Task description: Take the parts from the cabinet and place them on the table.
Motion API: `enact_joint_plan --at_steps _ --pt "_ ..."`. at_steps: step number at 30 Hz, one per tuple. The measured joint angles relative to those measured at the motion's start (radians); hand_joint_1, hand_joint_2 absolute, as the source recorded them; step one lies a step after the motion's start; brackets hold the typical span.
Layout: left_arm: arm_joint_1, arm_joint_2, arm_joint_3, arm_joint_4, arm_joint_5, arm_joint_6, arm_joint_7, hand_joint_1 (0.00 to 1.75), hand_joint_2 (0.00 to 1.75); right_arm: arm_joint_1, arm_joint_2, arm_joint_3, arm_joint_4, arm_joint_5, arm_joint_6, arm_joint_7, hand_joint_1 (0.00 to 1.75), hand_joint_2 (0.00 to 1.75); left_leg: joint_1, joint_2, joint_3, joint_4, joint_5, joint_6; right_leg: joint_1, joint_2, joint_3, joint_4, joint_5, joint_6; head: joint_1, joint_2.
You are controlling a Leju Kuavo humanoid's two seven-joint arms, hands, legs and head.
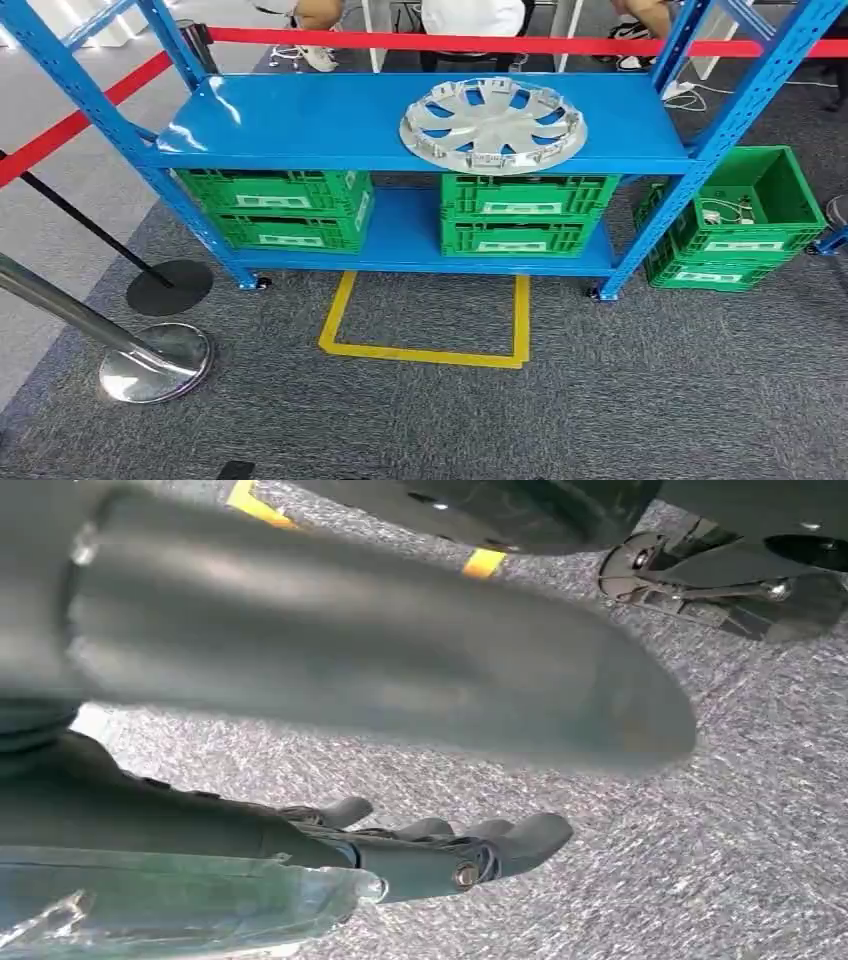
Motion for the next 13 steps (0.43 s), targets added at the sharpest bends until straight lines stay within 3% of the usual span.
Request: enact_joint_plan --at_steps 2,3,4,5,6,7,13 --pt "-0.001 0.0 0.01 0.0 0.0 -0.023 0.009 0.0 1.75 -0.003 0.0 -0.007 0.0 -0.012 0.023 0.003 0.0 1.75 0.013 0.003 0.079 -0.147 0.082 -0.023 -0.003 -0.001 0.003 0.001 -0.002 0.0 0.0 0.0" --pt "-0.002 -0.001 0.012 0.0 0.0 -0.037 0.015 0.0 1.75 -0.004 0.0 -0.011 0.0 -0.016 0.03 0.002 0.0 1.75 0.025 0.009 0.115 -0.209 0.102 -0.038 0.001 -0.003 0.003 0.004 -0.005 0.005 0.0 0.0" --pt "-0.005 -0.004 0.013 0.0 -0.002 -0.048 0.018 0.0 1.75 -0.005 -0.008 -0.016 -0.002 -0.02 0.034 -0.005 0.0 1.75 0.031 0.008 0.132 -0.255 0.085 -0.065 0.01 0.0 -0.007 0.02 -0.015 0.008 -0.011 0.0" --pt "-0.008 -0.002 0.015 0.0 -0.001 -0.055 0.02 0.0 1.75 -0.005 -0.005 -0.018 -0.001 -0.024 0.04 -0.011 0.0 0.0 0.03 0.001 0.125 -0.243 0.09 -0.022 0.012 -0.003 -0.01 0.019 -0.012 0.009 -0.005 0.0" --pt "-0.008 -0.003 0.017 0.0 -0.001 -0.064 0.021 0.0 0.0 -0.004 -0.007 -0.022 -0.001 -0.029 0.045 -0.016 0.0 0.0 0.026 0.002 0.125 -0.244 0.079 -0.016 0.012 -0.002 -0.017 0.015 -0.011 0.014 0.0 0.0" --pt "-0.006 -0.003 0.018 0.0 -0.001 -0.068 0.01 0.0 0.0 -0.004 -0.008 -0.027 -0.001 -0.032 0.04 -0.017 0.0 0.0 0.026 0.002 0.125 -0.244 0.081 -0.019 0.011 -0.002 -0.014 0.01 -0.013 0.014 0.001 0.0" --pt "-0.003 0.005 0.019 0.0 -0.019 -0.049 -0.072 0.0 0.0 -0.005 -0.008 -0.039 -0.001 -0.017 0.029 0.008 0.0 0.0 0.019 0.002 0.125 -0.244 0.08 -0.005 0.005 -0.002 -0.004 -0.003 -0.004 0.029 0.003 0.0"
